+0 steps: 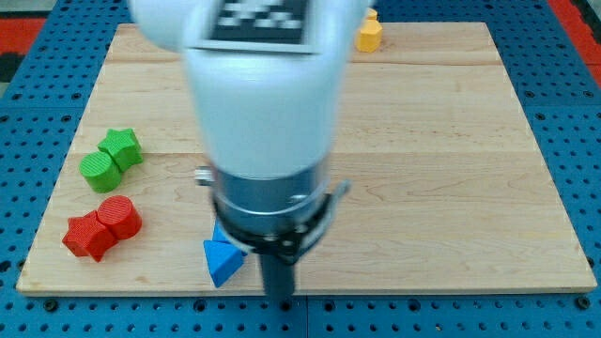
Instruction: Separate the cube from the triangle
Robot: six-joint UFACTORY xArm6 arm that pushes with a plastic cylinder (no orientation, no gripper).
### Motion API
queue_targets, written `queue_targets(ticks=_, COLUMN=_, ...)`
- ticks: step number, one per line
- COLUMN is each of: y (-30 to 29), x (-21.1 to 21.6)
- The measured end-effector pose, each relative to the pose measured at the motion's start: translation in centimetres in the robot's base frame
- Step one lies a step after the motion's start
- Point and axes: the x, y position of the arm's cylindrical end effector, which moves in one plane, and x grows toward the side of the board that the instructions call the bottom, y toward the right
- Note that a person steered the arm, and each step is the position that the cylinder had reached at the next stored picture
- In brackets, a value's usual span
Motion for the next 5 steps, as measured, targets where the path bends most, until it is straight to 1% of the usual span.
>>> queue_targets(ticks=1, y=-0.3, x=0.0)
queue_targets(ticks=2, y=-3.4, x=0.0)
queue_targets(ticks=5, y=-5.6, x=-0.1)
